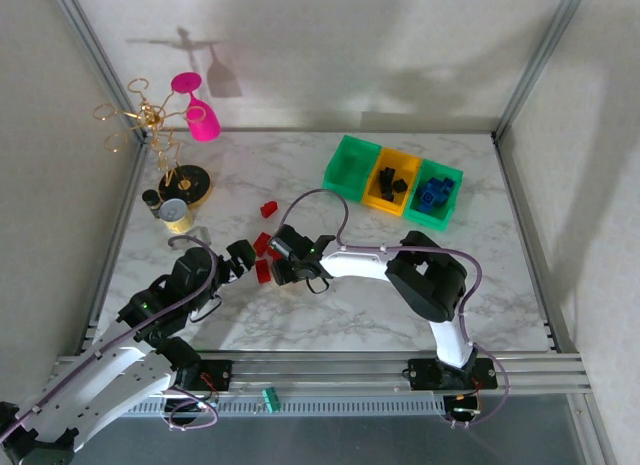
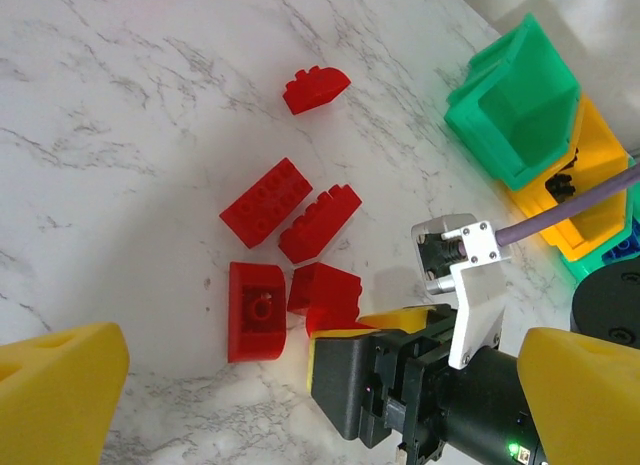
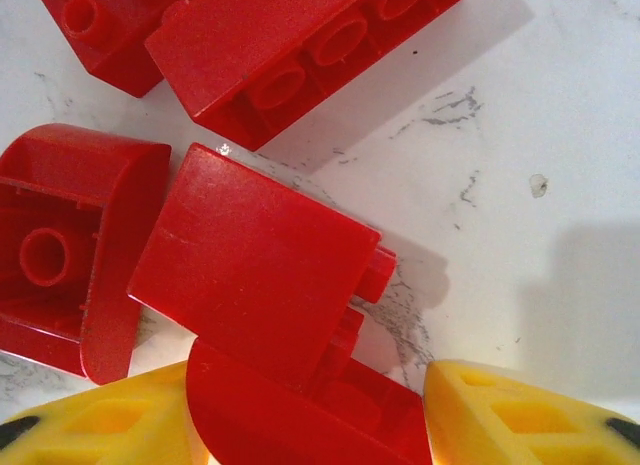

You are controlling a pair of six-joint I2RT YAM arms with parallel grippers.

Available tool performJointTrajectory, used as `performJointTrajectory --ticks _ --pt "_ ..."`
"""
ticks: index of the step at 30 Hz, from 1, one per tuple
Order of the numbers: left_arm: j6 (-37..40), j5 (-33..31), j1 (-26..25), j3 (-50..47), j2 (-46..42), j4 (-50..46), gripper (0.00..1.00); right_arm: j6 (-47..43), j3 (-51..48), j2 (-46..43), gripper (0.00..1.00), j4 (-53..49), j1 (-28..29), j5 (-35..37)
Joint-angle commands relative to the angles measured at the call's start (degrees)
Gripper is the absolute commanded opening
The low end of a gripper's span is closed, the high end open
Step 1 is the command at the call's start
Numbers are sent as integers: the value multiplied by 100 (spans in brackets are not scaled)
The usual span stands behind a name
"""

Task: Sort the legos into containers by color
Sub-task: Pick up the lego from the center of the table, then place the lego in the container.

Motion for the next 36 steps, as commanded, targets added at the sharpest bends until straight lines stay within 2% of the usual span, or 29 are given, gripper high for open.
performJointTrajectory --ticks 1,8,16,19,25,29,36 --pt "-32 -171 41 -16 -64 45 100 3 148 116 50 -90 10 145" --pt "12 -126 41 86 23 73 100 -6 -10 -233 46 -212 -14 287" --pt "40 3 46 146 177 256 100 -23 -462 -1040 46 -224 -357 208" --pt "60 62 41 181 331 399 100 -162 -566 -1331 46 -268 -682 232" --pt "87 245 41 224 731 848 100 -573 -230 -1428 46 -350 -1744 319" --pt "106 418 41 272 1043 1209 100 -800 427 -1111 46 -339 -2445 501" --pt "176 478 41 438 1492 1581 100 -1054 1518 -209 46 -78 -3110 681"
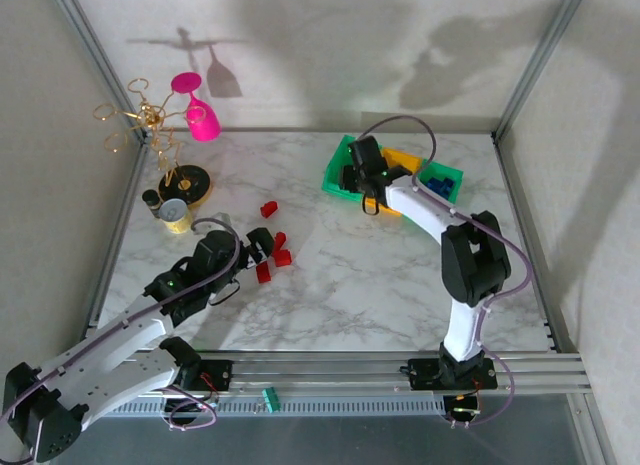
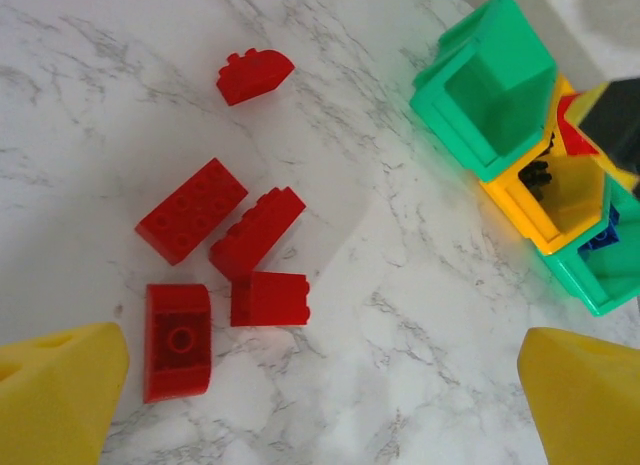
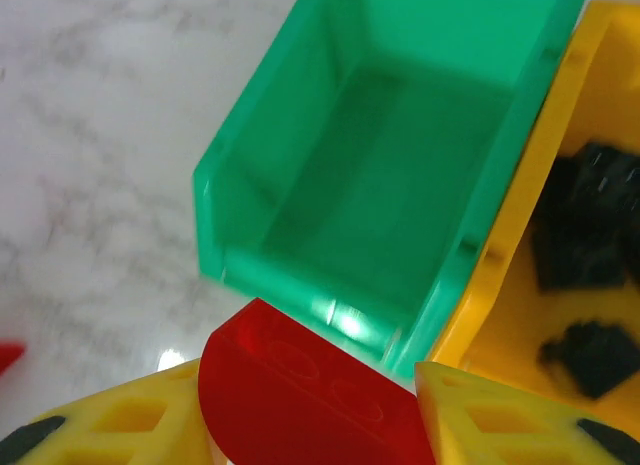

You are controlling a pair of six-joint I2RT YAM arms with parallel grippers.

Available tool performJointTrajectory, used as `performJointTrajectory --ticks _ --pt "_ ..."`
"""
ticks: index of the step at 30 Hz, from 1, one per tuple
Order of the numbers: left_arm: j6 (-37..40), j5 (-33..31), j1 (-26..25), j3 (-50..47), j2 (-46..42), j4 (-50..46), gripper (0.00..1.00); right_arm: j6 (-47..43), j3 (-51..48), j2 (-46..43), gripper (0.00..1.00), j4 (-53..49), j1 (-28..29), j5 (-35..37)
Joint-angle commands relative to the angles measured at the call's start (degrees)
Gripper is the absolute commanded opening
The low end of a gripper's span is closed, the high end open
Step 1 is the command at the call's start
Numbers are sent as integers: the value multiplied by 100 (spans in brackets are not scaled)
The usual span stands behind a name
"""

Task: Sort the legos into containers by color
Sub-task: Place the lego in the container.

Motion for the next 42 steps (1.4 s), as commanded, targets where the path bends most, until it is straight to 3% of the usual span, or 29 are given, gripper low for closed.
performJointTrajectory --ticks 1,7,10,18,31,42 --pt "133 99 41 247 145 377 100 -284 486 501 46 131 -154 212" --pt "193 109 41 380 476 592 100 -508 1671 1423 49 -102 -326 364" --pt "210 122 41 425 598 714 100 -637 2033 1699 57 -146 -332 526" --pt "274 196 41 497 738 792 100 -659 2155 1486 66 -436 -270 216" --pt "232 3 41 218 -14 172 100 -363 6 -214 72 11 796 -270" --pt "-20 -207 41 -79 -878 -561 100 92 -1153 -517 75 266 2044 -497"
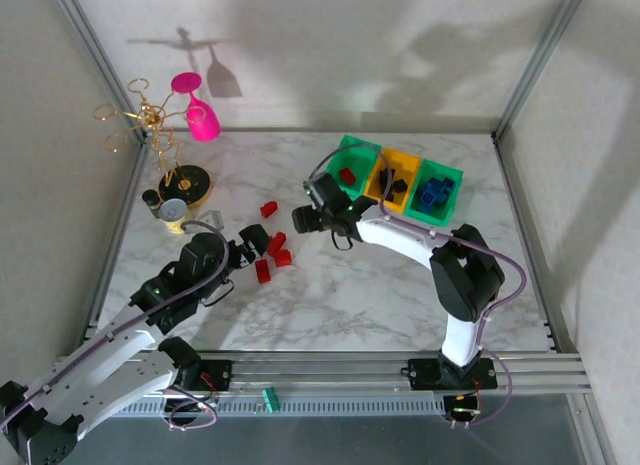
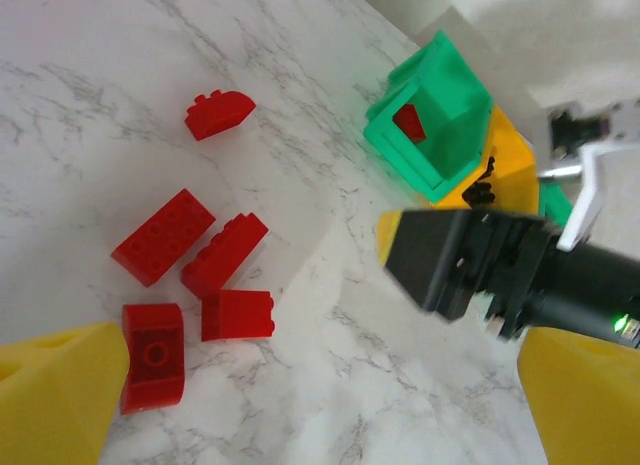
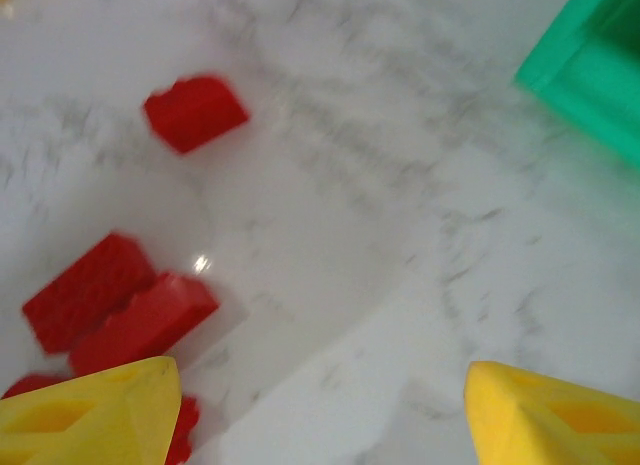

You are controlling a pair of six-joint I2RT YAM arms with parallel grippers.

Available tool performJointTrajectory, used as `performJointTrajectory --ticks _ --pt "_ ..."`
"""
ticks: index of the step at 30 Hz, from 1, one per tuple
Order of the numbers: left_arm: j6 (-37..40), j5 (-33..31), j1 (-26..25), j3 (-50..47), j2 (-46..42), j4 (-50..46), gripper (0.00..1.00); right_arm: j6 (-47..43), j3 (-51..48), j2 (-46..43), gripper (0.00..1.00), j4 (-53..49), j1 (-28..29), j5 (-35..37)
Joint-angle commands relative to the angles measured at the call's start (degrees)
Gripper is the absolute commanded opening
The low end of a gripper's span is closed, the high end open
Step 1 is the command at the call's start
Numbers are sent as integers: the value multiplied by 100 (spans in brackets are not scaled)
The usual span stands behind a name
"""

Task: Sort the legos into containers by color
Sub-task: Place the lego in the container, then pick up the lego from the center of the table.

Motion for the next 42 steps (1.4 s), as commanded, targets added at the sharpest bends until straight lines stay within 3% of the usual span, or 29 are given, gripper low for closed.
performJointTrajectory --ticks 1,9,23,29,42 --pt "-140 -199 41 -154 -226 -398 100 219 -249 -92 75 169 363 -191" --pt "-303 -247 41 -303 -476 -532 100 313 -338 405 78 223 939 -296" --pt "-233 -388 41 -314 -516 -587 100 945 444 1394 85 261 1044 -273" --pt "-224 -371 41 -346 -494 -517 100 912 442 1465 76 94 1037 122" --pt "-198 -280 41 -297 -346 -407 100 873 73 1078 48 244 1020 134"
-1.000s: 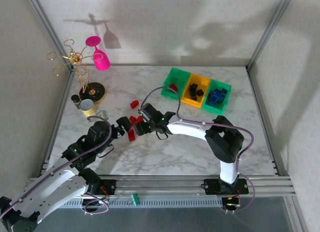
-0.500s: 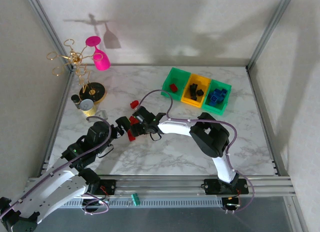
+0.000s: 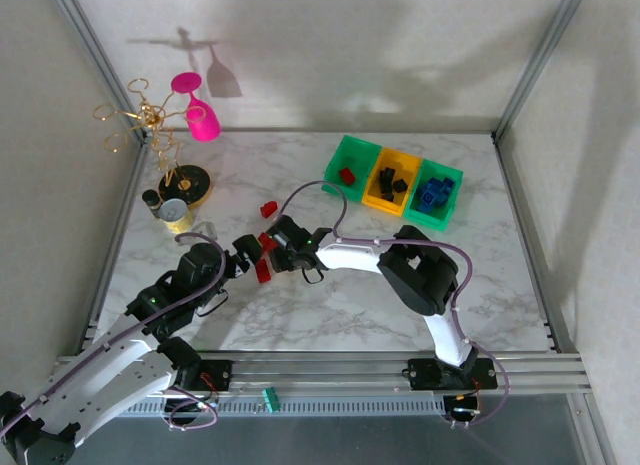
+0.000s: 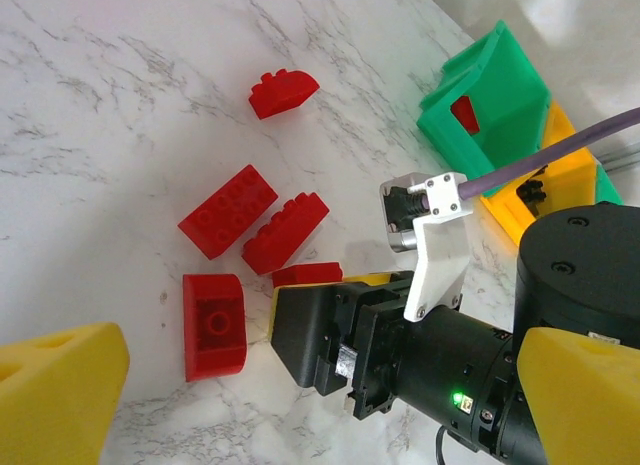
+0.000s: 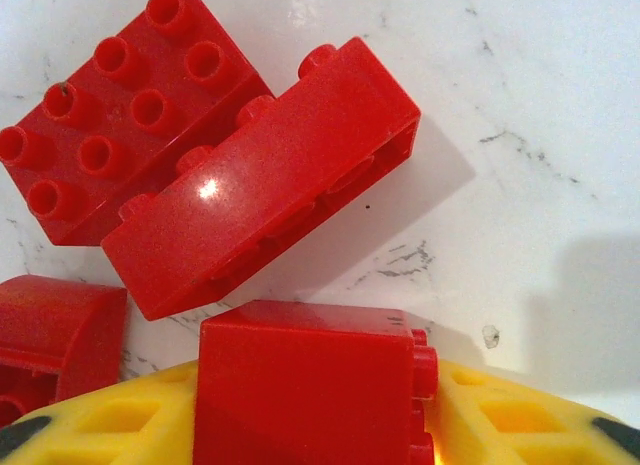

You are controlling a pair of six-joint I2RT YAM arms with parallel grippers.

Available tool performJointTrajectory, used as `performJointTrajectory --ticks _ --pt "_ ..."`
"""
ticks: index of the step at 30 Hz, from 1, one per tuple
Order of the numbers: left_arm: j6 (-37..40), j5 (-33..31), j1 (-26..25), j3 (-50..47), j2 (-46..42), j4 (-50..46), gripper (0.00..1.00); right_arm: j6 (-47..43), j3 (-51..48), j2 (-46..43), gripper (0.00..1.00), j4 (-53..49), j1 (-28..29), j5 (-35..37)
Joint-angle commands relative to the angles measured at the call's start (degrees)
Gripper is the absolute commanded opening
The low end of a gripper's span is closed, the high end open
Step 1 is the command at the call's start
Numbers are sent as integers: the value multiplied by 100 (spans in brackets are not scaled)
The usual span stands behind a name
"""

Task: Sort the legos into containers by color
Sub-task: Pick up the lego from the center of the table, then place the lego in the container.

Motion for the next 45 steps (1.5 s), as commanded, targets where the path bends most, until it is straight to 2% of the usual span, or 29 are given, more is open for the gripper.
performJointTrajectory --ticks 1,6,11,20,30,39,45 --pt "10 -58 41 42 -24 -11 100 2 -138 -295 47 -44 25 63" --pt "27 -40 41 90 -88 -60 100 15 -239 -560 41 -31 -38 83" --pt "137 -116 41 240 -84 -159 100 -57 -422 -1037 40 -60 -254 63" --pt "243 12 41 408 269 231 100 -469 -410 -1460 40 -101 -1343 303" --pt "404 182 41 664 1054 953 100 -1095 641 -753 40 117 -2311 645" --pt "365 205 41 776 1595 1524 100 -1427 2021 374 42 114 -2991 458" --pt "353 250 41 840 1822 1666 100 -1560 2900 1124 53 -159 -3110 732"
